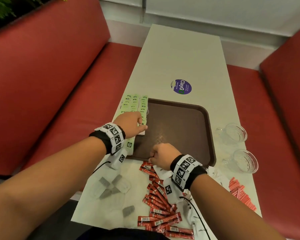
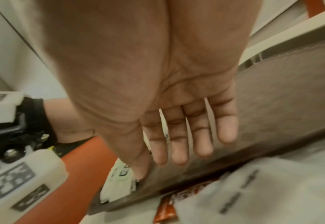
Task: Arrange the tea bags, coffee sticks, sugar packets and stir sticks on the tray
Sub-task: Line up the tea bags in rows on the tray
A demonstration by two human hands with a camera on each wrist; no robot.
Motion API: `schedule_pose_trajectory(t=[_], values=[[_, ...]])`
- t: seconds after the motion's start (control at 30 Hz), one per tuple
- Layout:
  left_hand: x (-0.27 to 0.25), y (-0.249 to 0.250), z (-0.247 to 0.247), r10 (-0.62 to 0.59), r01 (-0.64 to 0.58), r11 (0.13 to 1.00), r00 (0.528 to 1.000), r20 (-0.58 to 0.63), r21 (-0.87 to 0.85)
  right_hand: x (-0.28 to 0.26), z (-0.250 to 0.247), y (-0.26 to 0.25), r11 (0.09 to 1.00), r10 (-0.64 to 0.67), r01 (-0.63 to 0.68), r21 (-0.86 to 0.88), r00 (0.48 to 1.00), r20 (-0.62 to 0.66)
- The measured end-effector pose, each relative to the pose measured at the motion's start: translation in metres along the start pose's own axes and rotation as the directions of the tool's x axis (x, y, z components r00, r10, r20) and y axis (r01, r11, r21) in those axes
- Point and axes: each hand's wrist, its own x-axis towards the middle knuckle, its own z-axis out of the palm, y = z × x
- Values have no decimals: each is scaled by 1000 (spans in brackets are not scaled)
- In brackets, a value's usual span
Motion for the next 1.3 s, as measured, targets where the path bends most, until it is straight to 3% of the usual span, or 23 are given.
schedule_pose_trajectory(t=[0.1,0.23,0.37,0.5,0.6,0.73,0.93,1.13,1.3], values=[[-40,-20,-10,52,-52,999,997,65,0,0,2,-24,990,-139,139,-5,990,-19],[-96,-52,-4,66,-93,989,975,214,119,2,13,-59,953,-296,300,-51,953,69],[-139,-82,17,50,-151,966,905,423,210,7,34,-85,906,-379,409,-107,897,226],[-162,-104,31,76,-190,966,859,506,176,10,53,-95,832,-417,502,-234,846,331],[-169,-113,40,107,-217,959,871,479,181,13,57,-94,787,-407,520,-331,842,355],[-168,-114,47,135,-224,960,896,422,168,14,61,-88,817,-366,459,-349,881,301],[-159,-106,44,153,-246,953,895,418,179,17,59,-81,833,-348,421,-360,903,251],[-152,-106,44,152,-239,958,894,422,161,16,58,-81,883,-312,361,-301,929,199],[-142,-107,40,160,-209,969,939,305,134,13,52,-77,906,-309,335,-259,941,135]])
